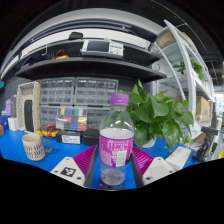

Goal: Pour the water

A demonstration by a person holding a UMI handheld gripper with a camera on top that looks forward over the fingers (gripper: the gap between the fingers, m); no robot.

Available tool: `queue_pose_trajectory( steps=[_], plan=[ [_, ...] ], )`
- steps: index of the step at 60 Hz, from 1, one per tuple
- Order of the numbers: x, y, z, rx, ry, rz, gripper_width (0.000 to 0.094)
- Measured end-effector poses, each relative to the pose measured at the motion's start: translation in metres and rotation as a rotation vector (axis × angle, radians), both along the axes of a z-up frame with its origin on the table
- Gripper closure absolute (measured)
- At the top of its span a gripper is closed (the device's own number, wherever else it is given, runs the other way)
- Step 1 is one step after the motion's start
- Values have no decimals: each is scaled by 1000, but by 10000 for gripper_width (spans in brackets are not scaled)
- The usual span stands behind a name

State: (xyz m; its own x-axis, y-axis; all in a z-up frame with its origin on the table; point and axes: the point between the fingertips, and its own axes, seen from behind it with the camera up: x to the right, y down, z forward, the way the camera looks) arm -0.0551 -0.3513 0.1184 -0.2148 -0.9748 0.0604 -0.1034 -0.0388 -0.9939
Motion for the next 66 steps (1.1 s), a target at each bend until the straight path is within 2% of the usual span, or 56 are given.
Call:
queue_pose_trajectory(
  steps=[1, 3, 9, 14, 23, 29, 33, 48, 66],
  plan=[
    [1, -1, 1, 5, -3, 1, 309],
    [4, -2, 3, 12, -9, 4, 425],
    [9, 4, 2, -10, 6, 55, 512],
    [9, 4, 2, -30, 2, 61, 609],
    [12, 12, 2, -80, 16, 66, 613],
    [16, 16, 3, -163, 40, 56, 615],
    [19, 23, 9, -272, 66, 55, 615],
    [47, 73, 29, -831, 190, 55, 614],
    [79, 141, 44, -1478, 242, 112, 615]
  ],
)
